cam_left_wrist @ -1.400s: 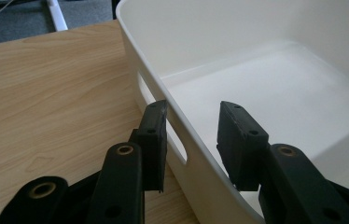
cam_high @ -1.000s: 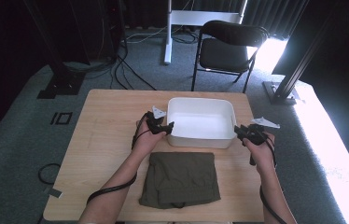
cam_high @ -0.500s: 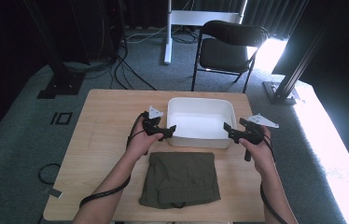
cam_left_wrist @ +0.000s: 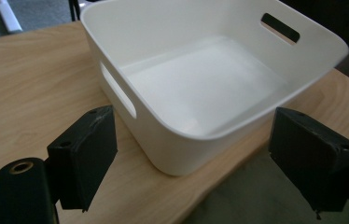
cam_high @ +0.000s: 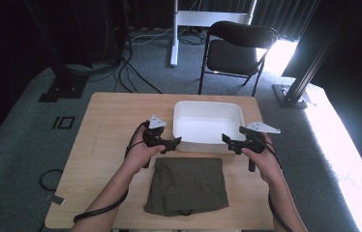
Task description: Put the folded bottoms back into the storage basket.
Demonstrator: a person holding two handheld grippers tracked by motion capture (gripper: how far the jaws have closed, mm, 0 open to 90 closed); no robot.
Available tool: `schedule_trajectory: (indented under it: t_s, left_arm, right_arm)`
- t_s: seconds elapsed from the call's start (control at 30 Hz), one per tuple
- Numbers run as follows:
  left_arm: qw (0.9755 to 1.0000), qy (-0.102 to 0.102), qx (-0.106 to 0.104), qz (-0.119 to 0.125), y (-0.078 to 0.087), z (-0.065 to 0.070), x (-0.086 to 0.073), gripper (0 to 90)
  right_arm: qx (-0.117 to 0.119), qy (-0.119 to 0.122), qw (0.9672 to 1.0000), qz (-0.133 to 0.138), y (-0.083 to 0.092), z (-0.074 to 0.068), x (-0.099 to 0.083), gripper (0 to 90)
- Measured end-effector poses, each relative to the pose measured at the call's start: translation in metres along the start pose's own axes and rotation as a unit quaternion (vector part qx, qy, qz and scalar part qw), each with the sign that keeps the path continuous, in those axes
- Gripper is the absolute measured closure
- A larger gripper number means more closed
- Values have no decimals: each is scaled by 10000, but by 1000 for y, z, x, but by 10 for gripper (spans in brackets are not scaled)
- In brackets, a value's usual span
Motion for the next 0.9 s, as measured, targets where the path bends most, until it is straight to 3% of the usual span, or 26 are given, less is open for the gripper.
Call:
schedule_trajectory:
  t_s: [0.1, 0.33, 0.47, 0.53, 0.77, 0.9]
  left_arm:
    - [10000, -78, -14, -41, 3, 2, -4, 162]
    - [10000, 2, -57, -10, 17, 8, -18, 162]
    - [10000, -65, -17, -68, 21, 12, -26, 162]
    - [10000, 17, -73, -38, 23, 15, -29, 162]
    - [9998, -49, -143, -127, 29, 28, -46, 158]
    - [9996, -51, -181, -193, 32, 32, -56, 158]
  right_arm:
    - [38, 124, 9999, -32, 1, -7, -3, 136]
    - [27, 303, 9995, 24, 6, -17, -13, 135]
    - [134, 334, 9993, -53, 10, -24, -25, 133]
    - [141, 374, 9992, -90, 11, -26, -31, 133]
    - [268, 473, 9983, -199, 18, -38, -52, 133]
    - [233, 595, 9979, -84, 21, -41, -61, 134]
Point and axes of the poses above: each handheld gripper's, and its own axes: y roughly backward along the jaws, x roughly out of its top, z roughly to its right, the point moved 9 cm from there along -y, roughly forward along the jaws, and after that the axes turned 11 degrees about -y, right-handed, at the moved point
